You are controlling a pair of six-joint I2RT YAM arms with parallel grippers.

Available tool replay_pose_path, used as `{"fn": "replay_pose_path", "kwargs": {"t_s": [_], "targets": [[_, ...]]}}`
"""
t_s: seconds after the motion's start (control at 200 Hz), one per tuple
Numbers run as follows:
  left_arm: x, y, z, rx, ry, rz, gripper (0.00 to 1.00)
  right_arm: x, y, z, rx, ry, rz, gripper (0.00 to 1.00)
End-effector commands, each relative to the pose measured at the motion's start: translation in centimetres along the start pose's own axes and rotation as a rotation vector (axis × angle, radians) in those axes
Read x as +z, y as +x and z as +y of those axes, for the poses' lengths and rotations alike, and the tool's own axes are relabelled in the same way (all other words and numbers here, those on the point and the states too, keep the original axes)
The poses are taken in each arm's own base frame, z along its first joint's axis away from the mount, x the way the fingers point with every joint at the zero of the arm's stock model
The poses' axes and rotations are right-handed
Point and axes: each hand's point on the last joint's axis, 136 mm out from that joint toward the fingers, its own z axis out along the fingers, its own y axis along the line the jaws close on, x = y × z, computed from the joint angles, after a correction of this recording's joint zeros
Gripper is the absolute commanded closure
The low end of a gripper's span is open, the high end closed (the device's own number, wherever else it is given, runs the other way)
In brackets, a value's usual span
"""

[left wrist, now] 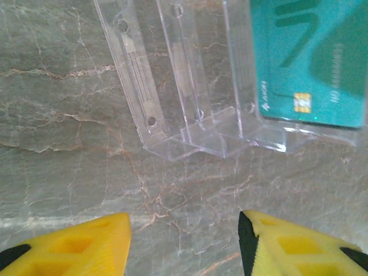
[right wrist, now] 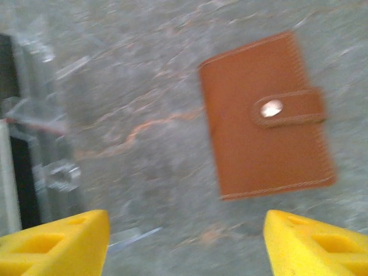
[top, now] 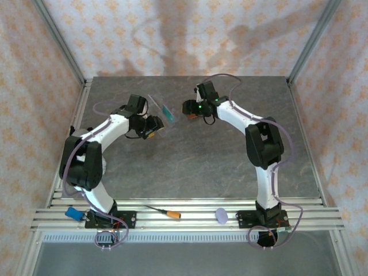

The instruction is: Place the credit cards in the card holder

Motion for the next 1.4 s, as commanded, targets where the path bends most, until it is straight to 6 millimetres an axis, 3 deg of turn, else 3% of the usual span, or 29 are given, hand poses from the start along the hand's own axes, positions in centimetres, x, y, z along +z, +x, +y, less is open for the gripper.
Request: {"fn": "replay_pose_path", "kwargs": {"t_s": [0.0, 0.06, 0.165, 0.39, 0.551, 0.756, 0.966, 1.031, 1.227, 1.332, 1.397], "targets": [[-1.8, 0.3, 1.0, 0.036, -0.031, -0.015, 0.44, 1.4, -0.3, -4.2, -0.07, 0.208, 0.022, 0.25], [-2.3, 0.6, 1.2, 0.045, -0.035, -0.016, 0.43, 2.2, -0.6, -4.4, -0.096, 0.224, 0.042, 0.2], [-2.6, 1.0, 2.0, 0.043, -0.043, -0.034, 0.42, 3.8, -0.4, -4.2, -0.171, 0.243, 0.089, 0.0], [-3.2, 1.7, 2.5, 0.05, -0.039, -0.038, 0.41, 5.9, -0.1, -4.7, -0.222, 0.295, 0.17, 0.01], [-3.8, 1.5, 2.4, 0.077, -0.06, -0.045, 0.41, 7.5, 1.2, -5.3, -0.211, 0.312, 0.237, 0.01], [-4.3, 0.9, 1.9, 0.103, -0.068, -0.05, 0.41, 7.7, 2.2, -6.1, -0.198, 0.343, 0.276, 0.06], [-4.3, 0.4, 1.5, 0.109, -0.075, -0.052, 0.41, 5.7, 2.7, -5.5, -0.205, 0.32, 0.295, 0.24], [-4.2, 0.2, 1.7, 0.109, -0.079, -0.06, 0.41, 4.9, 3.0, -5.3, -0.209, 0.309, 0.3, 0.24], [-4.4, -0.1, 1.1, 0.134, -0.069, -0.057, 0.41, 0.0, 3.6, -4.4, -0.199, 0.289, 0.284, 0.24], [-4.4, -0.5, 0.6, 0.133, -0.052, -0.068, 0.41, -3.5, 4.9, -4.3, -0.179, 0.279, 0.276, 0.24], [-4.4, -0.7, 0.3, 0.135, -0.047, -0.067, 0.41, -5.1, 7.0, -4.1, -0.136, 0.24, 0.278, 0.25]]}}
